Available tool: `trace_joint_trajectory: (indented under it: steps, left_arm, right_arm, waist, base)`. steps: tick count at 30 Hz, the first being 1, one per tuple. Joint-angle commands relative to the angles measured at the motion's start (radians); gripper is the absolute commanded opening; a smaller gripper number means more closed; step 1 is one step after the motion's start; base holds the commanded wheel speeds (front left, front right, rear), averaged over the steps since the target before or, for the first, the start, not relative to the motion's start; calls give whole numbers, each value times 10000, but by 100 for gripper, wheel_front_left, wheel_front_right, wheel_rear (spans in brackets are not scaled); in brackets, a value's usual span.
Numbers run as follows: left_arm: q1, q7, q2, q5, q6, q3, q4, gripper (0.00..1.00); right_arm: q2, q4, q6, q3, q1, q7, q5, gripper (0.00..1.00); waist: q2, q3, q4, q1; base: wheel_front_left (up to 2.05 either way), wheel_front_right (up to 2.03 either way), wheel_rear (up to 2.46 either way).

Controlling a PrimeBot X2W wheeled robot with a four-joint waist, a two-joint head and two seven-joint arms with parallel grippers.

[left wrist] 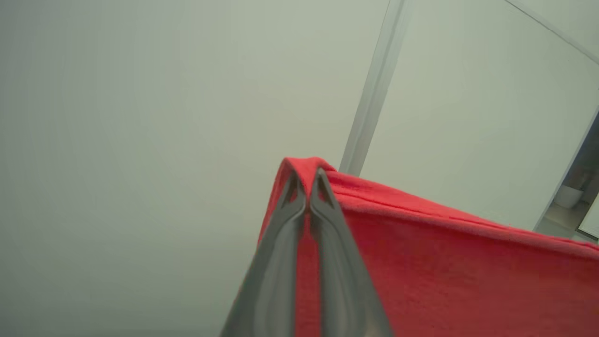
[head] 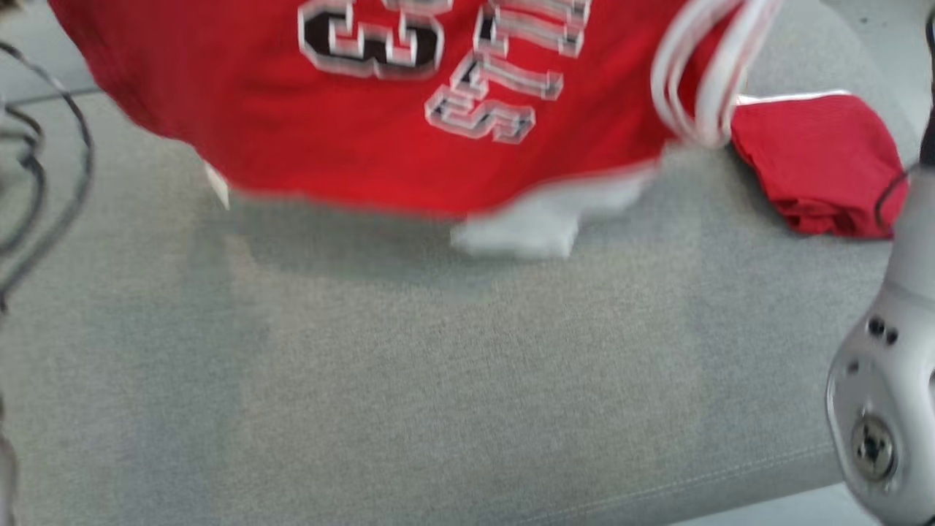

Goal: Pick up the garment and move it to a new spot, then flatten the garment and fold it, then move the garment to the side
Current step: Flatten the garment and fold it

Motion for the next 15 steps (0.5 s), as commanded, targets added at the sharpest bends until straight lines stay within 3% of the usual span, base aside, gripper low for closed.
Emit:
trace_joint_trajectory:
  steps: [1,7,11,15]
  left_arm:
    - [-243,-60,125,110,-35,-3,65,0]
    - [-3265,-1657,417,1832,-808,-779,3054,0]
    - [-4801,-3331,447,2787,-1346,-1192,4385,0]
    - [-5505,-4403,730,3215,-1958,-1489,5598,0]
  right_arm:
    - [-28,89,7,12,-232,-125,-62,0]
    - [-28,3474,5,1039,-3349,-3310,-887,0]
    - [-17,4842,7,2057,-4335,-4906,-79,0]
    - [-4,5349,7,3453,-4203,-5566,747,0]
  waist:
    - [-2,1139,-351,0]
    - [-2,2138,-897,0]
    - [-2,2938,-1250,0]
    - [-2,3732,-1525,0]
  base:
    - [0,0,0]
    - [0,0,0]
    - [0,0,0]
    - [0,0,0]
